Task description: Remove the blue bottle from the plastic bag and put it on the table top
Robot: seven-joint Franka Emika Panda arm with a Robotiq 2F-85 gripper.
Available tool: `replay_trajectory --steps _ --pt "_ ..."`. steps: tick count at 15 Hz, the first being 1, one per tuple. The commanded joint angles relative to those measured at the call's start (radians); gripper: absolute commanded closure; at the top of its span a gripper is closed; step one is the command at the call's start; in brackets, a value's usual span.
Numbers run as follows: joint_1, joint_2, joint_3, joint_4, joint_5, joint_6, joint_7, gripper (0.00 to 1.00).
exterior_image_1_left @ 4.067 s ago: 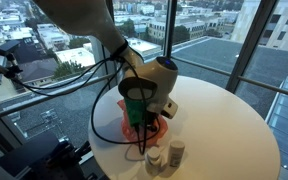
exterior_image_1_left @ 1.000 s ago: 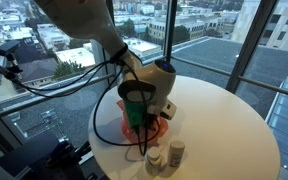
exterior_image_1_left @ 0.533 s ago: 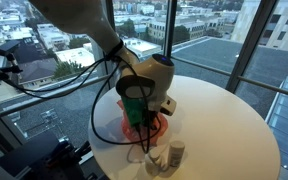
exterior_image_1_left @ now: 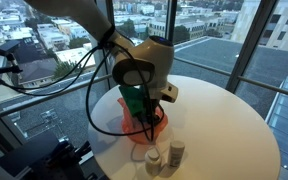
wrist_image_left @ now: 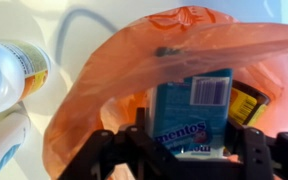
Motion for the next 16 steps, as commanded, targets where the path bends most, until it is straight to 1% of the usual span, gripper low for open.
replay_trajectory --steps 1,5,10,13,16 --pt "0.015 -0.064 -0.014 -0.008 -0.039 -0.034 0.026 0.57" --pt "0.021 -0.094 -0.014 0.009 -0.073 -0.051 0.041 0.57" --pt "0.028 -0.143 -0.012 0.013 -0.083 -0.081 0.033 0.57" --pt "0.033 -0.187 -0.012 0.015 -0.080 -0.146 0.022 0.57" --pt "0.037 -0.241 -0.013 0.012 -0.107 -0.218 0.021 0.57"
